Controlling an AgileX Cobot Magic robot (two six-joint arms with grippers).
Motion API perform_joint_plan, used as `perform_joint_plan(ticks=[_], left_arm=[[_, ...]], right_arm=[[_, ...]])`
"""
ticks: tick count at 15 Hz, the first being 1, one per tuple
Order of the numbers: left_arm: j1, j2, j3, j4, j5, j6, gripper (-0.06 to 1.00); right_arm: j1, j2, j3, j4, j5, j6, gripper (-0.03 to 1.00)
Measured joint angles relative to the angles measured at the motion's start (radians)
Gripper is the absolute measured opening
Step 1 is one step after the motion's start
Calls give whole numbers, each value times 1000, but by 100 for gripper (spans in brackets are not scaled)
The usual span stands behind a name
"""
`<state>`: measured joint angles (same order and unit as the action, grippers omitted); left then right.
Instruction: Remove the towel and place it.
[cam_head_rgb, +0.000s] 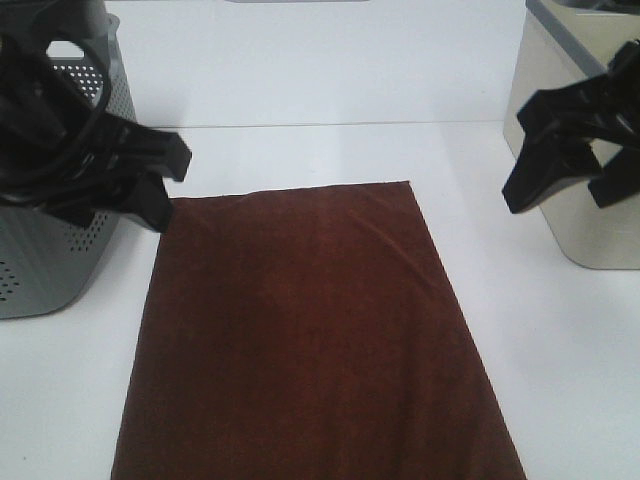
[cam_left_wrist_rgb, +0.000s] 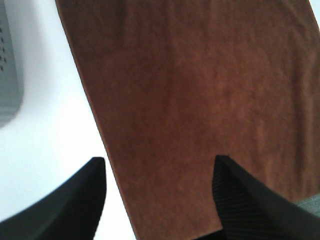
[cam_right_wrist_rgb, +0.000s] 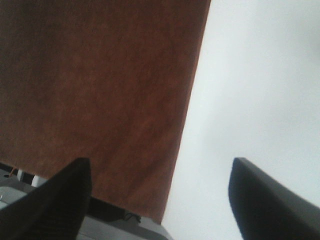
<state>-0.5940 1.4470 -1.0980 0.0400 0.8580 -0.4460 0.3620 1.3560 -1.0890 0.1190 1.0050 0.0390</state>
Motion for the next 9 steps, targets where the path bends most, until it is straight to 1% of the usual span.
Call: perform_joint_plan(ticks=[2, 3, 6, 7, 9], left_arm=[[63, 120, -111, 0, -1, 62, 59], [93, 180, -165, 0, -1, 80, 59], [160, 363, -349, 0, 29, 122, 59], [182, 440, -436, 1, 36, 138, 59], [200, 529, -543, 1, 38, 151, 59]], right_arm=[[0, 127, -125, -29, -2, 2, 59], [0, 194, -183, -39, -2, 2, 56], [0, 411, -381, -49, -1, 1, 54], [0, 512, -474, -58, -1, 1, 54], [0, 651, -611, -65, -2, 0, 54]])
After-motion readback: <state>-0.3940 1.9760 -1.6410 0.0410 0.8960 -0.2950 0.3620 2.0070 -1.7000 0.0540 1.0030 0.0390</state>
